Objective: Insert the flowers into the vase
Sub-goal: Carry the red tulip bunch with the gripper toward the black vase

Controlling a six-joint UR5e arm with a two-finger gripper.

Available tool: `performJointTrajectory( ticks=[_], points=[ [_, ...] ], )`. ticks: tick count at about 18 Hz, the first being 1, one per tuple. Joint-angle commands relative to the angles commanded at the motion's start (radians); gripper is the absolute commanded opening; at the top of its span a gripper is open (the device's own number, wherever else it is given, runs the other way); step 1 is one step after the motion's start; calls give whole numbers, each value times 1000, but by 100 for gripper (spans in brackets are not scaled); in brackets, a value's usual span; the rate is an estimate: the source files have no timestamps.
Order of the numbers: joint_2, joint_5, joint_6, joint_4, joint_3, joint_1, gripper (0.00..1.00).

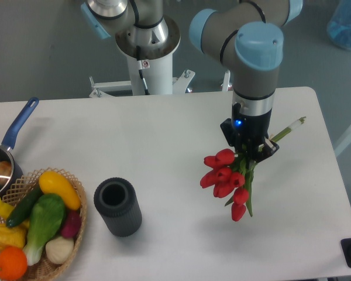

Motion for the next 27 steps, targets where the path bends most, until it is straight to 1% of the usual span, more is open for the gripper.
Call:
performJointTrajectory(
  ticks=[5,8,9,10,12,14,16,18,20,22,25,27],
  points=[
    [23,-100,-15,-3,2,34,0],
    [31,-218,-52,3,5,49,0],
    [35,-280,-92,2,18,61,0],
    [35,-319,-133,5,21,66,0],
    [48,-362,-170,8,26,69,0],
    [49,-435,-224,15,26,68,0],
    [51,-491,-276,46,26,60,0],
    [51,-564,-374,95,21,54,0],
    [49,-641,-467,176,14,46,0],
    [46,-712,-524,234,11,41,0],
    [37,-814,-552,239,0,17,0],
    [35,-938,-551,241,-37,8,0]
  ],
)
